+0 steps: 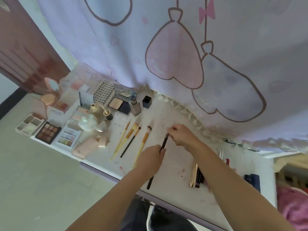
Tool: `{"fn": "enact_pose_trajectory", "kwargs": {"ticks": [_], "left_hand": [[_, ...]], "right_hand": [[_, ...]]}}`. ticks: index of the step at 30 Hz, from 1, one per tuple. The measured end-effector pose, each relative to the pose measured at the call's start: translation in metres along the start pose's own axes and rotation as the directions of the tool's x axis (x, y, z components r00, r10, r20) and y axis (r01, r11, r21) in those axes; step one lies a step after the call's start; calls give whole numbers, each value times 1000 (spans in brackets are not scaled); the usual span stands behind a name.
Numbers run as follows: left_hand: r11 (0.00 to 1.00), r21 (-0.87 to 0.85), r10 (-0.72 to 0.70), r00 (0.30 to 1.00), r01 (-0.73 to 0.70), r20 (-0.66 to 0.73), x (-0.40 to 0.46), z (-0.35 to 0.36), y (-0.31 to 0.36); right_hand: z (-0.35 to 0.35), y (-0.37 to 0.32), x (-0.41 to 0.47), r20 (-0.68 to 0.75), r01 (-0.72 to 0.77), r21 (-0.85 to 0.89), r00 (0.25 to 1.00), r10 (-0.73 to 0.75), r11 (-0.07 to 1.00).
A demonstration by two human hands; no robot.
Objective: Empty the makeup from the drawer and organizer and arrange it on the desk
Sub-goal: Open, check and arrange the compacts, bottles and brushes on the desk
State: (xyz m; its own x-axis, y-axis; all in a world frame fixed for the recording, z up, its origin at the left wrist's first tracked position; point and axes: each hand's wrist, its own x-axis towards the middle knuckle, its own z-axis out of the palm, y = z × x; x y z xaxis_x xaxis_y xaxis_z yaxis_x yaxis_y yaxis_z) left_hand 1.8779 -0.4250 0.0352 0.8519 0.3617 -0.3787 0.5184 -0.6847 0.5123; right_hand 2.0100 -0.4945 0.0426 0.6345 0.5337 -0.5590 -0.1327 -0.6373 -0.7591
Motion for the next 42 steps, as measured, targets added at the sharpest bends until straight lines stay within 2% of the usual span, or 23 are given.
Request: {"fn": "enact_pose_trajectory", "kwargs": {"ticks": [6, 8, 9, 11, 13, 15, 16, 18, 20, 24, 28, 31, 34, 38, 42], "left_hand": [[999, 21, 31, 999, -32, 25, 1, -20, -12], [998, 19, 63, 993, -65, 102, -5, -22, -22], [998, 9, 66, 987, -68, 150, -11, -19, -30], [999, -51, 14, 982, -4, 188, -23, -15, -47], [997, -60, -35, 992, 42, 120, -15, -16, -56], [999, 41, -26, 999, 24, 48, 3, -16, -50], [989, 145, -9, 999, 3, 35, 14, -16, -43], [924, 382, 22, 999, -34, 36, 28, -15, -34], [855, 517, 28, 999, -46, 43, 37, -15, -39], [823, 567, 20, 1000, -18, 2, 46, -23, -51], [816, 578, 24, 1000, -18, -2, 46, -24, -56], [810, 585, 37, 999, -25, -9, 44, -22, -58], [803, 595, 50, 998, -27, -22, 43, -21, -58], [845, 534, 26, 996, 21, -80, 44, -23, -59], [858, 513, 59, 990, 14, -125, 40, -22, -52]], "right_hand": [[14, 1, 5, 58, -110, 225, 993, 99, 968], [5, 0, 11, -31, -156, 374, 983, 180, 914], [-7, -2, 13, -98, -145, 438, 973, 207, 887], [-31, -9, 17, -179, -64, 460, 970, 162, 886], [-37, -14, 16, -153, -10, 443, 985, 86, 896], [-18, -11, 15, -82, -51, 379, 993, 88, 924], [-7, -7, 15, -68, -74, 351, 992, 104, 933], [9, 4, 13, -73, -111, 353, 987, 146, 929], [17, 17, 11, -90, -121, 351, 983, 162, 929], [32, 27, 6, -140, -119, 190, 979, 146, 975], [41, 21, 4, -245, -83, -121, 968, 51, 989], [54, 19, 1, -278, -48, -372, 959, -61, 927], [72, 21, -1, -276, -61, -545, 955, -111, 836], [84, 27, -3, -276, -44, -654, 943, -184, 756], [72, 24, -9, -237, -15, -600, 958, -160, 800]]}}
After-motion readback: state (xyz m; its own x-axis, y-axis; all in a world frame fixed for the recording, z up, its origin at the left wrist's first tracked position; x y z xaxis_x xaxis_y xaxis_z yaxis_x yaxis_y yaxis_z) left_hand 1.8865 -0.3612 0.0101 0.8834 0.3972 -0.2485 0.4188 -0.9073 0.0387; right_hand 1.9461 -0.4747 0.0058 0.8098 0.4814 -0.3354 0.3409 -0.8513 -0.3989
